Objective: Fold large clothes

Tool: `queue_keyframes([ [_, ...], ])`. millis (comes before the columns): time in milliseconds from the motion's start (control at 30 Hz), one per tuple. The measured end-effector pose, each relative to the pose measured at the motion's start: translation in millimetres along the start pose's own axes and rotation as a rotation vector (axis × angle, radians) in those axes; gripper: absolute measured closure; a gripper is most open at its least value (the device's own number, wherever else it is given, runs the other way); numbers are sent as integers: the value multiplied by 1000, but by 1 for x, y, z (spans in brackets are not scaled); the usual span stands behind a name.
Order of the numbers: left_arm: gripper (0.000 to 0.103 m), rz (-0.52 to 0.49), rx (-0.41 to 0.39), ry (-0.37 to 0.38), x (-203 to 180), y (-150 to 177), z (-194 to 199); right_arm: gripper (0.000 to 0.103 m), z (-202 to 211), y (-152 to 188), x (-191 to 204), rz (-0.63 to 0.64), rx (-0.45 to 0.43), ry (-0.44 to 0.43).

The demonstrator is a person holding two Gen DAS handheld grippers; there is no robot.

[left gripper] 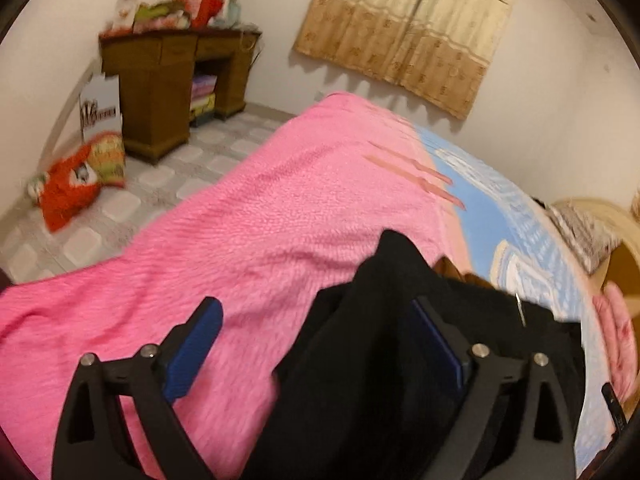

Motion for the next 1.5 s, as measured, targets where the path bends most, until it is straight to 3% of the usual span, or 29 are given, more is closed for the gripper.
queue_keyframes([
  [100,7,-81,0,5,-19,20,20,65,1,27,42,95,35,-57],
  [200,7,-124,7,35,-46,46,30,65,-10,51,67,167,58,-37],
  [300,7,-191,19,14,-61,67,24,65,-35,72,66,179,123,-1],
  [400,7,-213,38,-37,-55,82,8,65,-41,89,69,264,80,43],
  [567,1,-305,-75,-88,-54,90,4,65,-39,89,66,244,76,23],
  [667,1,-319,-73,-110,-57,90,6,65,-38,90,64,234,74,15],
  [900,1,-247,-77,-81,-41,103,54,65,-38,87,62,243,67,31],
  [1067,0,-57,-100,-118,9,118,88,65,-37,86,64,241,71,42],
  [1133,0,10,-94,-116,25,119,90,65,-29,82,69,229,67,104],
  [1167,0,41,-98,-115,32,117,90,65,-21,78,78,203,47,92],
  [1233,0,84,-104,-119,35,112,85,67,-4,72,102,159,10,-12],
  [1367,0,191,-111,-19,25,101,68,69,11,74,173,244,1,-139],
  [1500,0,269,-73,34,12,103,43,69,-10,92,208,304,55,-144],
])
Point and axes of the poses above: each gripper's, at about its wrist camera, not at the fingertips, and z roughly against the way its jaws point, x to its left, y to its underside, the point moved 8 cm from there along -z, roughly the way its jaws point, and after that the axes turned 4 degrees about -z, right-handed, at the moved point
